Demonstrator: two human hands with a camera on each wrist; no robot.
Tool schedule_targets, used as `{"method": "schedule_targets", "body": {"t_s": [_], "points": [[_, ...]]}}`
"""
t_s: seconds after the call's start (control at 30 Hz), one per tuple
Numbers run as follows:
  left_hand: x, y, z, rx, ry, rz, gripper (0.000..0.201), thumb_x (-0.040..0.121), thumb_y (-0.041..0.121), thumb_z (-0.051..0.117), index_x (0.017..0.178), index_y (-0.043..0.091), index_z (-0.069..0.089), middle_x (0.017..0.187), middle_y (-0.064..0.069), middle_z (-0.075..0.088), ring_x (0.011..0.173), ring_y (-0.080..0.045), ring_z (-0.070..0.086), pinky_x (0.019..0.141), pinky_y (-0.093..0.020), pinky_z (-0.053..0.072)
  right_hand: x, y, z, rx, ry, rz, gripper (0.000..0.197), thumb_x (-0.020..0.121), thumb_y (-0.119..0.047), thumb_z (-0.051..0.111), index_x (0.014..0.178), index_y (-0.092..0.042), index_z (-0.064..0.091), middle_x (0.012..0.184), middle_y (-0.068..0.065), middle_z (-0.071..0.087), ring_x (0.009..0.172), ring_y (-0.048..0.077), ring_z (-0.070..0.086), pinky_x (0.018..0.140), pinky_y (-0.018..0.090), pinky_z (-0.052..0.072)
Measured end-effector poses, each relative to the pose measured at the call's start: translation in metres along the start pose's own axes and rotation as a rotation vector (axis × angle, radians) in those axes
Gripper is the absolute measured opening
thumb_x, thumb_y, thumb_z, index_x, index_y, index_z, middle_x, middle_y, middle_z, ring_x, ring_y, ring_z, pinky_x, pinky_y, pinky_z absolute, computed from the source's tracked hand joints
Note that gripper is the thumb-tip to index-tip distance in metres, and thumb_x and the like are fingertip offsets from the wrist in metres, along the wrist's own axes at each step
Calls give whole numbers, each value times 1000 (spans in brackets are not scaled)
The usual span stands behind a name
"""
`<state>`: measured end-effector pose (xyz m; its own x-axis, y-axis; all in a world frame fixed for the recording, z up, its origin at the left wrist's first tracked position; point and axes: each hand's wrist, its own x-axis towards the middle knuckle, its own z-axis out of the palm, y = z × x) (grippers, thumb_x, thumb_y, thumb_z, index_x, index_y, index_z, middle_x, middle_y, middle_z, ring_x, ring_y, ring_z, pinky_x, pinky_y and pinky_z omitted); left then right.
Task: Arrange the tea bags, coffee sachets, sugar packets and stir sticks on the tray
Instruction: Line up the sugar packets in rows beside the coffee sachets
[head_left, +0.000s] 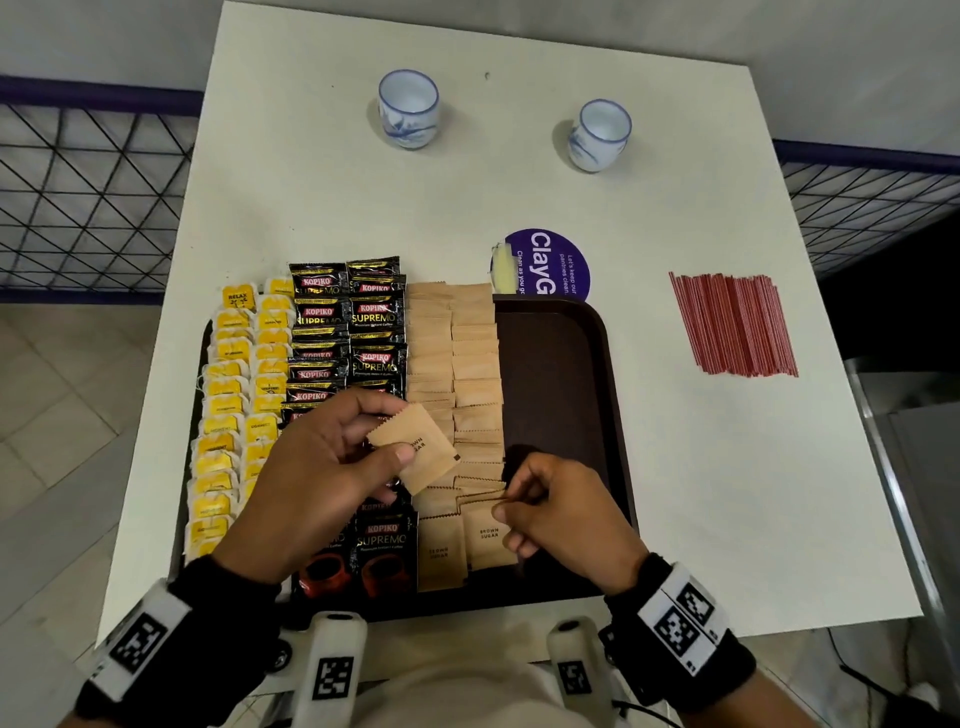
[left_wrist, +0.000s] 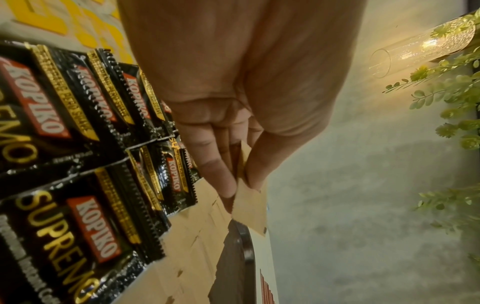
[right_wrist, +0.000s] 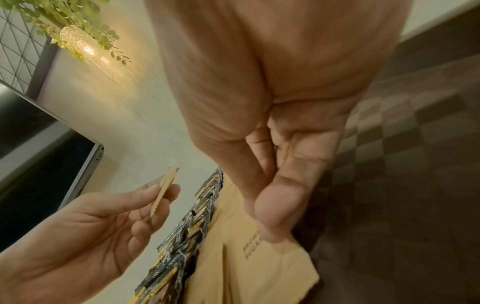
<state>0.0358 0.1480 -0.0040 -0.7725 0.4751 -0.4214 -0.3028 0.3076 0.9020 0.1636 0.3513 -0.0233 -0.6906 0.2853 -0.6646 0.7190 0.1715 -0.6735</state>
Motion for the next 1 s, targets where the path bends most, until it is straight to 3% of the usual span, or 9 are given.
{"method": "schedule_targets", "body": {"t_s": [0.23,0.43,0.53,0.63,0.73,0.87,1.0], "points": [[1,1,0,-30,7,-16,35,93,-3,65,110,27,74,104,3,79,90,-24,76,73,-44,64,-1,-2,1,11,11,7,14,86,-5,74,89,-5,60,74,22,71,61,30,73,59,38,61],[2,1,1,-3,7,11,36,92,-3,67,109,27,77,111,-4,73,88,-22,77,71,-35,65,-4,-6,-6,65,47,12,17,85,-8,77,90,-9,61,72,17,71,55,25,71,53,31,58],[2,8,7,8,-30,32,35,90,-3,69,104,27,78,104,2,75,87,-17,77,67,-29,64,-7,-17,-16,103,120,-59,11,87,-10,75,89,-11,64,70,9,70,52,21,67,49,31,54],[3,13,15,54,-104,64,31,86,-2,74,101,24,78,97,-2,76,85,-14,76,63,-27,62,-10,-31,-26,167,128,-172,7,88,-9,74,92,-12,70,76,5,71,55,20,66,47,29,51],[4,18,24,92,-147,75,27,83,2,79,98,24,78,94,-3,76,82,-10,75,61,-24,60,-14,-38,-29,243,67,-249,12,87,-5,74,97,-9,72,84,11,70,58,20,66,47,27,49],[2,23,33,125,-160,82,24,81,4,81,96,22,78,86,-2,74,77,-9,73,58,-17,55,-16,-36,-27,261,22,-268,7,89,1,70,94,-2,71,82,14,66,59,20,66,49,26,51],[0,22,30,155,-174,85,20,84,6,78,98,21,76,89,2,76,80,-9,74,61,-20,58,-15,-25,-28,252,4,-234,4,89,3,69,87,-1,67,73,10,65,58,22,67,52,28,54]]}}
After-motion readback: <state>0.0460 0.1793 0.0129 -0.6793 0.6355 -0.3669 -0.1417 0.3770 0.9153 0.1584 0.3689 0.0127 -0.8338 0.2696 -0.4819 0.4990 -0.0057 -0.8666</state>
